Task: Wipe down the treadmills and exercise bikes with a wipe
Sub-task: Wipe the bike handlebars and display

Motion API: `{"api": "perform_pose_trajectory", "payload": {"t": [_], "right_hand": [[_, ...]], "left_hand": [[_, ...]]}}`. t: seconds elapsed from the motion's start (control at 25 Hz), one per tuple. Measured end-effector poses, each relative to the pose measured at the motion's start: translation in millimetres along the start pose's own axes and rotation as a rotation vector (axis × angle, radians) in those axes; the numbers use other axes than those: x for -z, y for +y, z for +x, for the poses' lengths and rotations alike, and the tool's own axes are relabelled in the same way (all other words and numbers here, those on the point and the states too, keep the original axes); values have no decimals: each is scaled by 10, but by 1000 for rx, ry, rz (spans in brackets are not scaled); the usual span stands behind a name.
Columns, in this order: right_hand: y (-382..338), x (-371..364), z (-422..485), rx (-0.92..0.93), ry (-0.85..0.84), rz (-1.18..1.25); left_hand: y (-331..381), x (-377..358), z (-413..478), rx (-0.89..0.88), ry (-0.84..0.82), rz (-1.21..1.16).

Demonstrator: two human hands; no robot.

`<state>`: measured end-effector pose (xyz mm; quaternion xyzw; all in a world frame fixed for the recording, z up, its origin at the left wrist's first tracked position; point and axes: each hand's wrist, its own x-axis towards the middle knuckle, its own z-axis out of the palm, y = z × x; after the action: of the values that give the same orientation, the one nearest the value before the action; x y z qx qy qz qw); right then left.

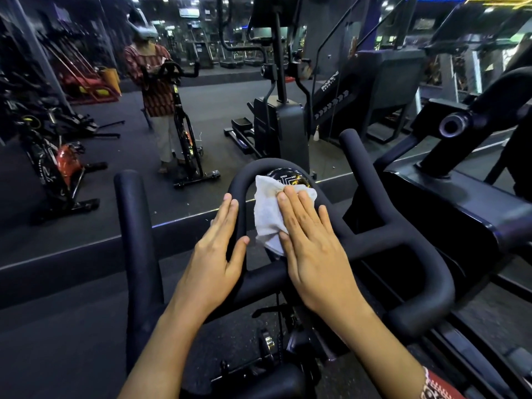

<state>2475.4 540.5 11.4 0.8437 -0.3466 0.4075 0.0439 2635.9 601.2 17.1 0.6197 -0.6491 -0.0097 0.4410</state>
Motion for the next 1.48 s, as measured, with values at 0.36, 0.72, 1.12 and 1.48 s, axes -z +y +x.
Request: {"api": "perform_pose_trajectory", "payload": {"t": [0.36, 0.72, 1.12, 1.48], "right_hand": [[-85, -74, 339, 104, 9, -98], [-166, -140, 132, -364, 46, -84], [59, 329, -498, -227, 143, 259], [-167, -92, 27, -82, 90, 222]], "left_hand": [[21, 34, -15, 19, -29, -46], [-1, 20, -6, 18, -34, -10], [-8, 17, -2, 5, -25, 28], [16, 41, -8, 9, -31, 39]]}}
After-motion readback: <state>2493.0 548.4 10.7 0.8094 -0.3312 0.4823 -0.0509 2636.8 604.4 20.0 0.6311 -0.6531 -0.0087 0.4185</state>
